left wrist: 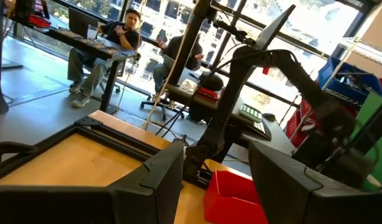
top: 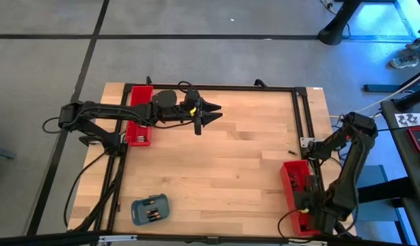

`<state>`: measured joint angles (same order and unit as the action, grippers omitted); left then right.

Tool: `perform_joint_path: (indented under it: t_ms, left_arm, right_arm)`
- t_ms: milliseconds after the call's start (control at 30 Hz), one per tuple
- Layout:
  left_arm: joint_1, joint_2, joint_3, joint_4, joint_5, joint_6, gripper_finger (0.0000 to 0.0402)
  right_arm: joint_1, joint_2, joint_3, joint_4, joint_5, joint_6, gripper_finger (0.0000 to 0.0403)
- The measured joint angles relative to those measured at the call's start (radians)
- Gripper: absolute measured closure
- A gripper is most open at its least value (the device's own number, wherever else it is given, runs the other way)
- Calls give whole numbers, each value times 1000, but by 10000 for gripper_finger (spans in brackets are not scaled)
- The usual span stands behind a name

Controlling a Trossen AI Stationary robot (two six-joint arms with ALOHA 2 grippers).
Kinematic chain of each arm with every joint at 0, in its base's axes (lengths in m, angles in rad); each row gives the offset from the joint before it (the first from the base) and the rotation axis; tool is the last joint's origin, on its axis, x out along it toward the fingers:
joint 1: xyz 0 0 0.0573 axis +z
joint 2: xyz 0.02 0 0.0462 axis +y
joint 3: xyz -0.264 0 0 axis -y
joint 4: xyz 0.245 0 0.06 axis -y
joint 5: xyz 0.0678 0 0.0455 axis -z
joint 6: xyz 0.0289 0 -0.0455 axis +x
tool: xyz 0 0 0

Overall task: Sort batteries
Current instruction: Put the small black battery into the bottom red bin

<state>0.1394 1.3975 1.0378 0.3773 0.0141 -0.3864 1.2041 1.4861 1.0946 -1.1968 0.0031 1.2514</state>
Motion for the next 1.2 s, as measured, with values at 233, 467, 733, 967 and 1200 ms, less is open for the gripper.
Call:
perform_joint_path:
  t_ms: [233,467,733,967,1200]
  left_arm:
    - [-6,0,0,-1,-1,72,231]
    - [-58,0,54,-204,-82,197,245]
    - [-125,-1,235,-737,-205,158,276]
    - [-126,-1,265,-1121,-210,-311,295]
    - [-39,10,179,-1274,-272,-655,290]
  right_arm:
    - [-68,-30,252,-344,230,-1,224]
    - [-281,-89,305,-357,582,-44,223]
    - [-625,-127,279,-299,849,-211,223]
    - [-873,-126,278,15,794,-406,223]
    - [-1000,-126,278,327,619,-735,223]
